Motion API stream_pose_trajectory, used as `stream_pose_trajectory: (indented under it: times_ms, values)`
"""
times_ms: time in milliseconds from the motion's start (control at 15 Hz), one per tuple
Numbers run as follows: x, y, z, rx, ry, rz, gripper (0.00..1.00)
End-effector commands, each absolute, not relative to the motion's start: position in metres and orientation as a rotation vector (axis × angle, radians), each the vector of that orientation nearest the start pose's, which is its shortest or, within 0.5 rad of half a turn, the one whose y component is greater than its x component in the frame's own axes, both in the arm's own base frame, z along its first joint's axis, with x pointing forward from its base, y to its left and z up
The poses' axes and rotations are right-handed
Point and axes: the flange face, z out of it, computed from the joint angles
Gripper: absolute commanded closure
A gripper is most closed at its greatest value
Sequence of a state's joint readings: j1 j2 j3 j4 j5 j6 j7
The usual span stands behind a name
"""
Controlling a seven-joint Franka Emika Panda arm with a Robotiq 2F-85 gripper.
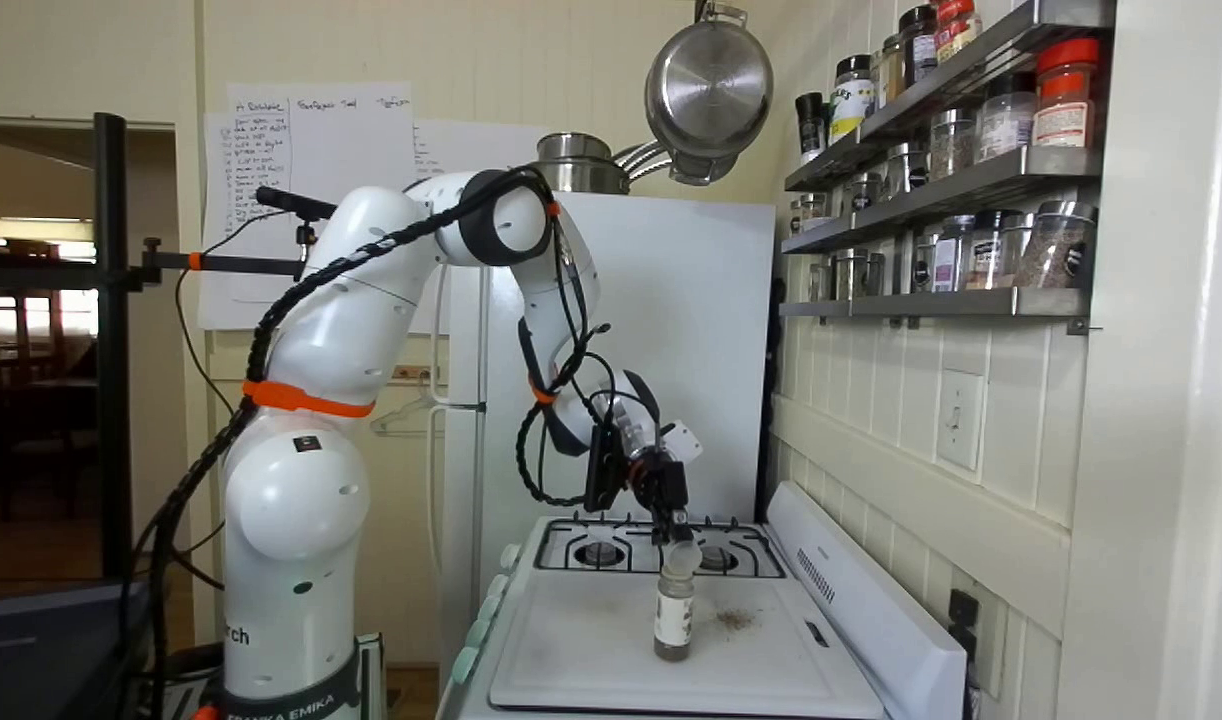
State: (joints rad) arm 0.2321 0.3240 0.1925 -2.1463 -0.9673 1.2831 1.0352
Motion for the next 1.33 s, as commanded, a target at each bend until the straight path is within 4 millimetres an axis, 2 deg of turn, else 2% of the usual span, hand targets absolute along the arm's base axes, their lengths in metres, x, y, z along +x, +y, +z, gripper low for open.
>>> stream_pose_trajectory:
  times_ms: [0,800,1267]
  values:
    - [0.462,0.098,0.259,1.772,-0.208,-0.195,0.99]
    - [0.465,0.111,0.268,1.789,-0.200,-0.187,0.99]
    - [0.466,0.113,0.263,1.786,-0.185,-0.216,0.99]
